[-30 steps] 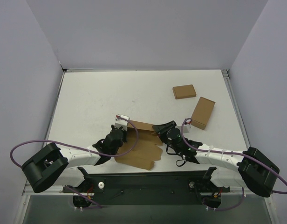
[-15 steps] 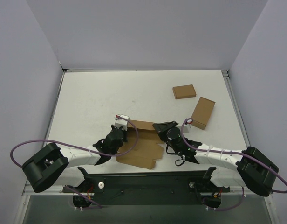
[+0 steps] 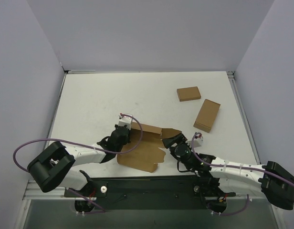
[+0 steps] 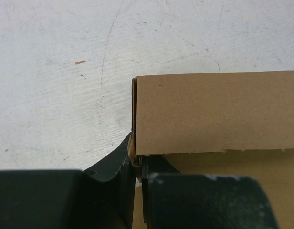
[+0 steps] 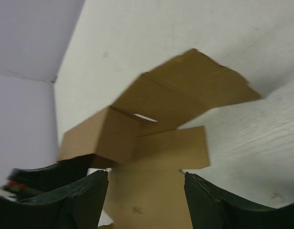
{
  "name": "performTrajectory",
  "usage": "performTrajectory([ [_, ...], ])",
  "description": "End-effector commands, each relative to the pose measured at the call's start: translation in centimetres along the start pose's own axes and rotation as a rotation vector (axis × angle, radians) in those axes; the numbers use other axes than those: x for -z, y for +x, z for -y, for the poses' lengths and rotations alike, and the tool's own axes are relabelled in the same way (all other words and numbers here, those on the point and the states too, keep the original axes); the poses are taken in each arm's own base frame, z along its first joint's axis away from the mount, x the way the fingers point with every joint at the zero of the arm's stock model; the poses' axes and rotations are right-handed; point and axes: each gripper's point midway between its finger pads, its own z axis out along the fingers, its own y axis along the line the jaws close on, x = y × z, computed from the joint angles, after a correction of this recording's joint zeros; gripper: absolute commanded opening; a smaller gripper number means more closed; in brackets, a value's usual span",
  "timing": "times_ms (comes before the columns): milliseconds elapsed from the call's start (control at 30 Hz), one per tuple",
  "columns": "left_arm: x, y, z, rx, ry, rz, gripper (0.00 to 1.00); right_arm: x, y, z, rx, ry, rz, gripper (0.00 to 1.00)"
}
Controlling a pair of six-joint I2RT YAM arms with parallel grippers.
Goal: Fold the paper box
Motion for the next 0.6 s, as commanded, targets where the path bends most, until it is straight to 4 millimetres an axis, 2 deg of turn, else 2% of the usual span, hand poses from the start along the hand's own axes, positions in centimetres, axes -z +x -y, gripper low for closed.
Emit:
performTrajectory([
  [0,0.1,-0.7,0.7,0.069,0.071,-0.009,0.0,-0.6,0.9,3.9,0.107,0.107,0.002,0.66],
  [100,0.3,-1.1,0.7,0.128,0.117,-0.009,0.0,-1.1,1.5,4.6,0.154,0.148,-0.013,0.67],
  [300,0.5,-1.3,0.5,0.153,0.127,-0.003,0.0,-2.4,1.0,4.5,0.153,0.168,-0.006,0.68],
  [433,0.6,-1.3,0.6,0.159,0.136,-0.002,0.0,-3.2,0.8,3.8,0.14,0.154,-0.011,0.67],
  [567,0.5,-1.2,0.4,0.155,0.123,-0.001,0.0,-3.8,1.4,2.0,0.177,0.127,-0.033,0.63],
])
